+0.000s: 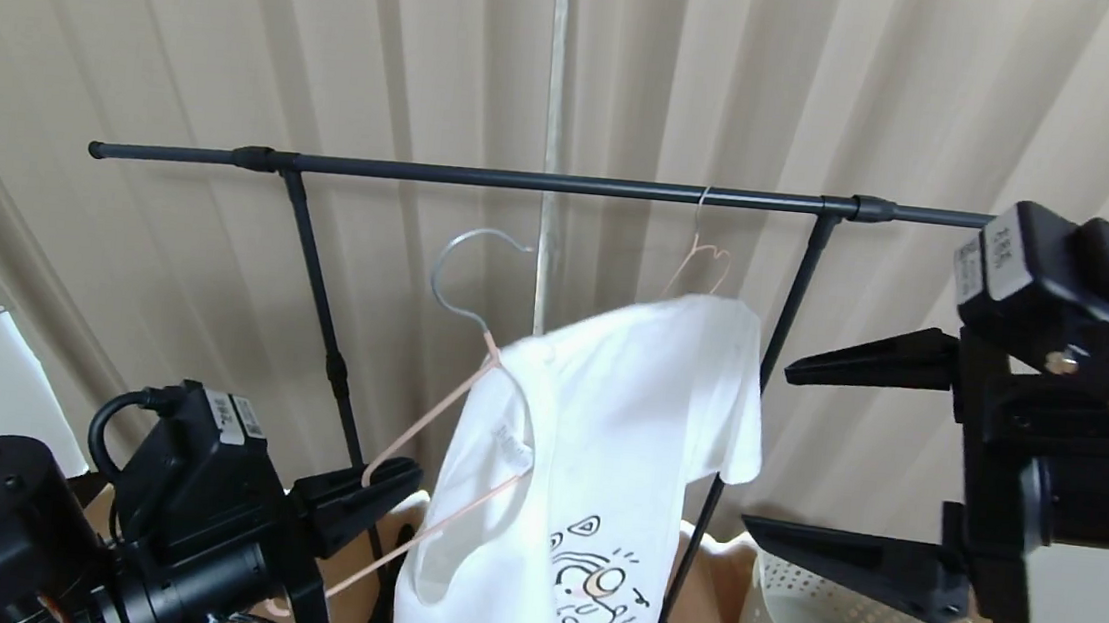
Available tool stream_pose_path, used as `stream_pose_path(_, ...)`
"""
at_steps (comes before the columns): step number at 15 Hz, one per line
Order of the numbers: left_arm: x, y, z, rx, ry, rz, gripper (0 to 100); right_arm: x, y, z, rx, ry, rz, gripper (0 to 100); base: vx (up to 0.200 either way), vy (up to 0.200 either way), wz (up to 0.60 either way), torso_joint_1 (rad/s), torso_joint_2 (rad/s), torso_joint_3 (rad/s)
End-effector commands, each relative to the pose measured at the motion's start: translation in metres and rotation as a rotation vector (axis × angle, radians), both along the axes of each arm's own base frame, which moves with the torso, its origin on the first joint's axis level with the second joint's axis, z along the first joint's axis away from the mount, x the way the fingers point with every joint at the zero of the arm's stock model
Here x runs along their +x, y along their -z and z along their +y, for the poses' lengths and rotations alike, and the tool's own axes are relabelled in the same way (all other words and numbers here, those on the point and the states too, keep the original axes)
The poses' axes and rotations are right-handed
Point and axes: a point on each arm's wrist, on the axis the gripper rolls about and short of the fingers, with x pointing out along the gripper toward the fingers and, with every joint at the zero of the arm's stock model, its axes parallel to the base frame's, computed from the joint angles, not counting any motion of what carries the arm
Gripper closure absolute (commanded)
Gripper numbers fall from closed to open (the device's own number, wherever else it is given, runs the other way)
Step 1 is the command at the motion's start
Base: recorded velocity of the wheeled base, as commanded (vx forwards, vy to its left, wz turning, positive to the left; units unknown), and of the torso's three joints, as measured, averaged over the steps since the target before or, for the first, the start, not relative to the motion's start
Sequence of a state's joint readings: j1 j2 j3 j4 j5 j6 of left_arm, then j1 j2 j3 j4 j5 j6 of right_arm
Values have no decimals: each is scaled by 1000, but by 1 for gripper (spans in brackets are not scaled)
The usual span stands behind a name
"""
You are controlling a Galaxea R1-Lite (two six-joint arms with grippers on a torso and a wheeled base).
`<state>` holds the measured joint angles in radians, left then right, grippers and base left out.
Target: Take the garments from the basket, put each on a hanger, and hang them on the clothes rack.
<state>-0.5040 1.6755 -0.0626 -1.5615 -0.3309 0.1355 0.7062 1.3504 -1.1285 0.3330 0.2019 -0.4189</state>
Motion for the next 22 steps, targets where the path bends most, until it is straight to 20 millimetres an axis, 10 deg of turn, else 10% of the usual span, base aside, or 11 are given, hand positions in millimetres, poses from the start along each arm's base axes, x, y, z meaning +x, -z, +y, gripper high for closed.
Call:
stream_pose_path(1, -10, 8, 4, 47, 95, 7, 100, -3, -10, -12, -14, -64, -18, 0, 0, 0, 0, 0, 0, 0)
stream_pose_path(16, -23, 12, -10, 130, 229, -55, 100, 80, 20, 42, -278, -254, 158, 0, 0, 0, 0, 0, 0, 0)
stream_pose_path(22, -23, 11, -10, 127, 227, -58, 100, 85, 26, 44, -324, -211, 156, 0, 0, 0, 0, 0, 0, 0)
